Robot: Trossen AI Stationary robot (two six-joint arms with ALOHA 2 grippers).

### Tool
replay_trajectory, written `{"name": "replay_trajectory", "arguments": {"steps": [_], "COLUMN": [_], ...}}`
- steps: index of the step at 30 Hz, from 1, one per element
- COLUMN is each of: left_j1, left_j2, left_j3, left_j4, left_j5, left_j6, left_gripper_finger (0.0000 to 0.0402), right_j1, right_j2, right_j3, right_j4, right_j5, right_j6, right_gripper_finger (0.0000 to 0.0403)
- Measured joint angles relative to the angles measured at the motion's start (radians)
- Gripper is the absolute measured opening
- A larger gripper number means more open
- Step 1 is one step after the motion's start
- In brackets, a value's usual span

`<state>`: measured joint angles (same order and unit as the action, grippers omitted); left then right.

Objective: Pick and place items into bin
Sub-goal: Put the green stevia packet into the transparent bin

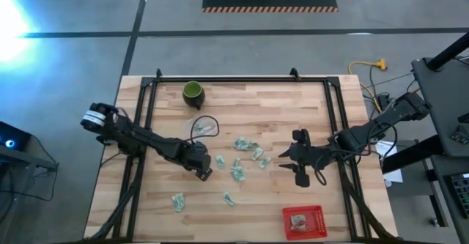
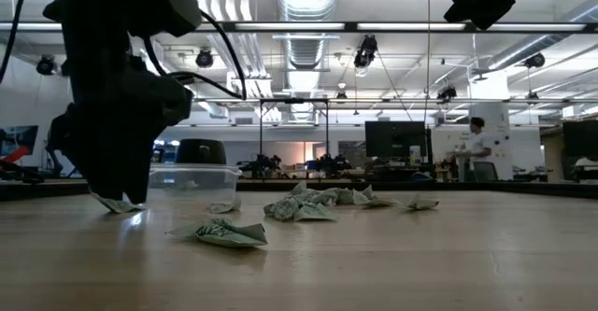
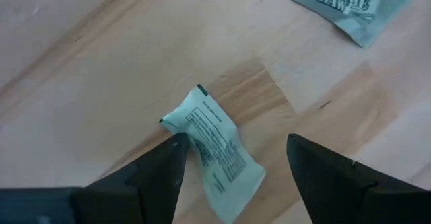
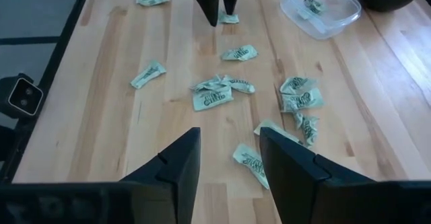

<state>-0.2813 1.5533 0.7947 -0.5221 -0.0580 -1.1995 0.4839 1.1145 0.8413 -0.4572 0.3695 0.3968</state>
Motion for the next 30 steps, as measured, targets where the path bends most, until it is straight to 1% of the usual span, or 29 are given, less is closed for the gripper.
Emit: {"name": "replay_trajectory", "arguments": {"steps": [4, 10, 13, 17, 19, 25, 30], "left_j1": [0.000, 0.000, 0.000, 0.000, 0.000, 0.001, 0.000], "left_j2": [0.025, 0.026, 0.025, 0.025, 0.025, 0.022, 0.021], "left_j3": [0.020, 0.023, 0.020, 0.019, 0.018, 0.017, 0.028], "left_j4": [-0.021, -0.052, -0.059, -0.068, -0.073, -0.082, -0.078], "left_j5": [-0.003, -0.003, -0.004, -0.006, -0.007, -0.013, 0.001], "left_j6": [0.000, 0.000, 0.001, 0.001, 0.003, 0.009, 0.035], "left_gripper_finger": [0.0242, 0.0241, 0.0229, 0.0188, 0.0161, 0.0081, 0.0033], "right_j1": [0.000, 0.000, 0.000, 0.000, 0.000, -0.001, -0.001], "right_j2": [0.000, 0.000, 0.000, 0.000, 0.000, 0.000, 0.000], "right_j3": [0.000, 0.000, 0.000, 0.000, 0.000, 0.000, 0.000], "right_j4": [0.002, 0.007, 0.008, 0.008, 0.008, 0.011, 0.011], "right_j5": [0.000, 0.000, 0.000, 0.007, 0.023, 0.027, 0.027], "right_j6": [0.000, -0.001, -0.002, -0.003, -0.004, -0.016, -0.016], "right_gripper_finger": [0.0146, 0.0138, 0.0133, 0.0127, 0.0124, 0.0116, 0.0109]}}
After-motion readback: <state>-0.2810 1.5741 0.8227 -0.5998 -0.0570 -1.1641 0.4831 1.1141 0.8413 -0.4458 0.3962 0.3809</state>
